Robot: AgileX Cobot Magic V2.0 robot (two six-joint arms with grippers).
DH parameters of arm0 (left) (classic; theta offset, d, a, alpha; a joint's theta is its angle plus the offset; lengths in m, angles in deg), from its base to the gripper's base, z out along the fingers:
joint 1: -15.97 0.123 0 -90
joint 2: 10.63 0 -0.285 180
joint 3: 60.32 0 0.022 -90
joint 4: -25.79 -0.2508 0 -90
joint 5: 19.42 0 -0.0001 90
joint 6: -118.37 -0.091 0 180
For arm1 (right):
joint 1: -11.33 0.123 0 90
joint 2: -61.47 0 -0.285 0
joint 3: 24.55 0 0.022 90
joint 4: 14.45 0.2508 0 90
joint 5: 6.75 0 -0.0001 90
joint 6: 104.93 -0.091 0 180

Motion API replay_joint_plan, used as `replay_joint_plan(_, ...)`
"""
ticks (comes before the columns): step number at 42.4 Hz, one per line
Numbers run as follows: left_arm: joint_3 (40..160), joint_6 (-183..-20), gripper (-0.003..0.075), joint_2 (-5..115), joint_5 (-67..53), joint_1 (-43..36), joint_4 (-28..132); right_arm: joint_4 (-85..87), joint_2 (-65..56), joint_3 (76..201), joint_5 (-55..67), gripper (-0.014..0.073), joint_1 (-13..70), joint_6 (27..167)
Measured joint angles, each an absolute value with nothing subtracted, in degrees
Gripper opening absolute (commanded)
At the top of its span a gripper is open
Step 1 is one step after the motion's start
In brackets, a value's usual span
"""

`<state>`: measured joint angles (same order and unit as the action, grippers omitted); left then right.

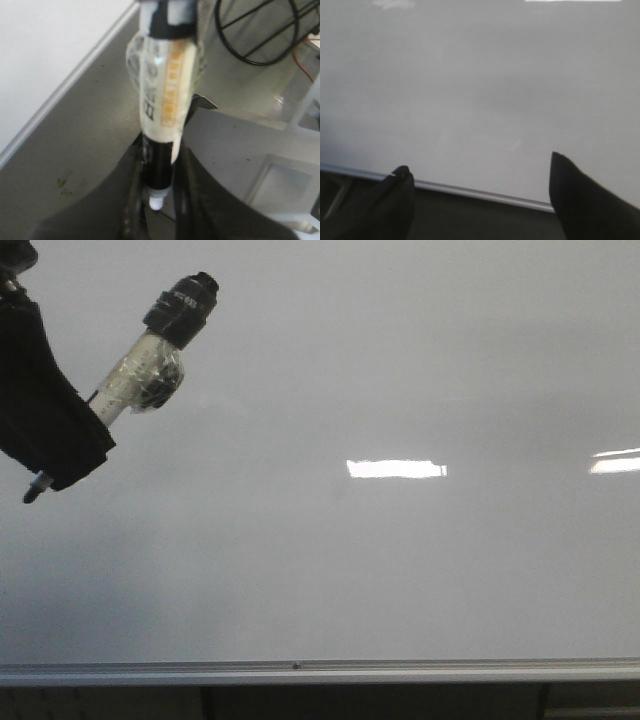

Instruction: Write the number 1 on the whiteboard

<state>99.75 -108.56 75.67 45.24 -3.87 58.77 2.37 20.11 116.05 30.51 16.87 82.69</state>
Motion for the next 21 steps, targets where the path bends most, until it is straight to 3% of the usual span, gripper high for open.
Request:
replay_joint_plan(10, 100.01, -109.39, -0.0020, 75.58, 49.89, -8.61, 59.03, 23.40, 5.17, 123.76, 41.51, 0.0582, 22.50, 102.47)
replay_joint_plan(21, 100.13, -109.63, -0.0020, 75.58, 50.16, -16.28, 59.24, 41.00, -10.91, 133.06, 60.14, 0.0582, 22.96, 120.76)
